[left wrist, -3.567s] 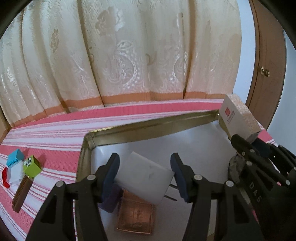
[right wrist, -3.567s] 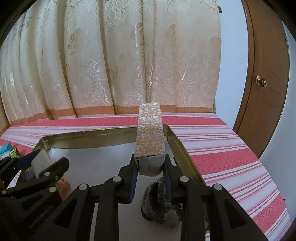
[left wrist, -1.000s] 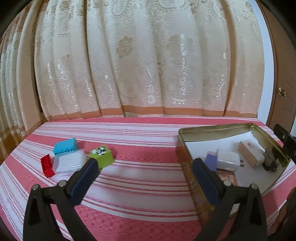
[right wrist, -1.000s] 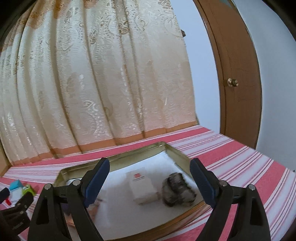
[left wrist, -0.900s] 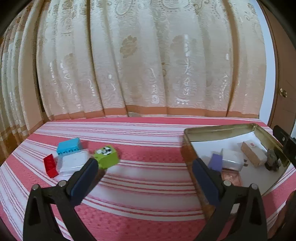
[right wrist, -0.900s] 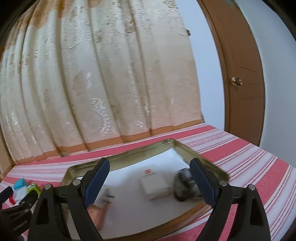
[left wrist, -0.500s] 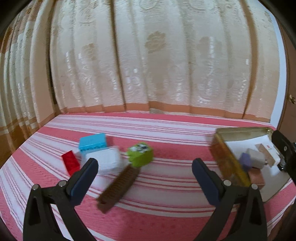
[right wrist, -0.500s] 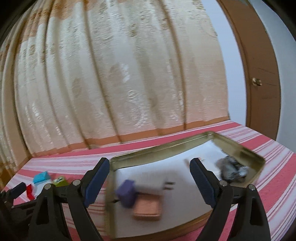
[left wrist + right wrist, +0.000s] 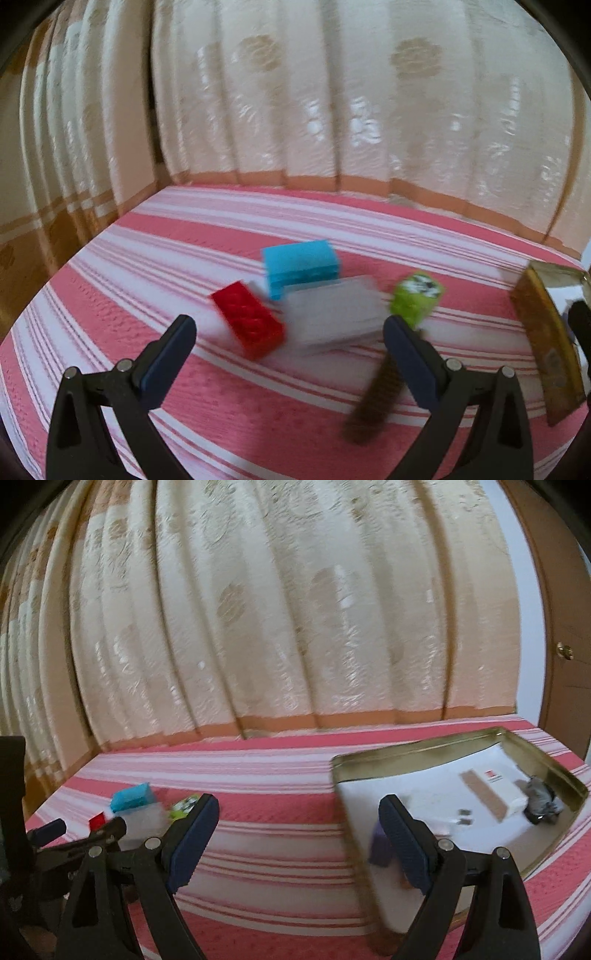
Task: Organize rigid objects
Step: 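Grasp the brown comb with the right gripper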
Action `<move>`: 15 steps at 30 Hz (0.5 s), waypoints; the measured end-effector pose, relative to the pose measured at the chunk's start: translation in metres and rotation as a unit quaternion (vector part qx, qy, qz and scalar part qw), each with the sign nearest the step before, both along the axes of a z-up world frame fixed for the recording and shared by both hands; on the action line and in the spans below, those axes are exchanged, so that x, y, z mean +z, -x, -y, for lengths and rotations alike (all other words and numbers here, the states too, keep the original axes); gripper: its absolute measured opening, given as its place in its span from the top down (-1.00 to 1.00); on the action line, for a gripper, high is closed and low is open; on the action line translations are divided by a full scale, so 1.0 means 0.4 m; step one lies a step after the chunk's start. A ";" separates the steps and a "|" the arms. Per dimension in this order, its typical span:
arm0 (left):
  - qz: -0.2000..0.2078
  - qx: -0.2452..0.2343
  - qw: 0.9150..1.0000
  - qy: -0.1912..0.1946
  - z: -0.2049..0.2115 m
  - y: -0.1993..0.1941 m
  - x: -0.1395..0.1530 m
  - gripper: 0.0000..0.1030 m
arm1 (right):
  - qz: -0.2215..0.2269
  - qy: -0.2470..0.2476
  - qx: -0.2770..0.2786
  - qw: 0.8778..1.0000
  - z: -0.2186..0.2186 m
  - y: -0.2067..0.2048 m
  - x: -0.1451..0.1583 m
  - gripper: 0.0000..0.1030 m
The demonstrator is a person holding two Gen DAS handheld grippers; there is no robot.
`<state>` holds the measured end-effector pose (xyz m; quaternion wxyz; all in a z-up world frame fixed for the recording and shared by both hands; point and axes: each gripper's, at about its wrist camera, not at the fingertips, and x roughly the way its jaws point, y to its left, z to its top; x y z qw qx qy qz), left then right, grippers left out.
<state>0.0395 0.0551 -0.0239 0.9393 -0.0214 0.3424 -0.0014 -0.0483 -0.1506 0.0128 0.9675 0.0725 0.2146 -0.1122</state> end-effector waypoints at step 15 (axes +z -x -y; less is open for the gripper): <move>-0.082 0.053 0.993 0.066 -0.161 -0.111 -0.079 -0.92 | -0.135 -0.059 0.082 0.986 -0.169 -0.133 -0.066 -0.75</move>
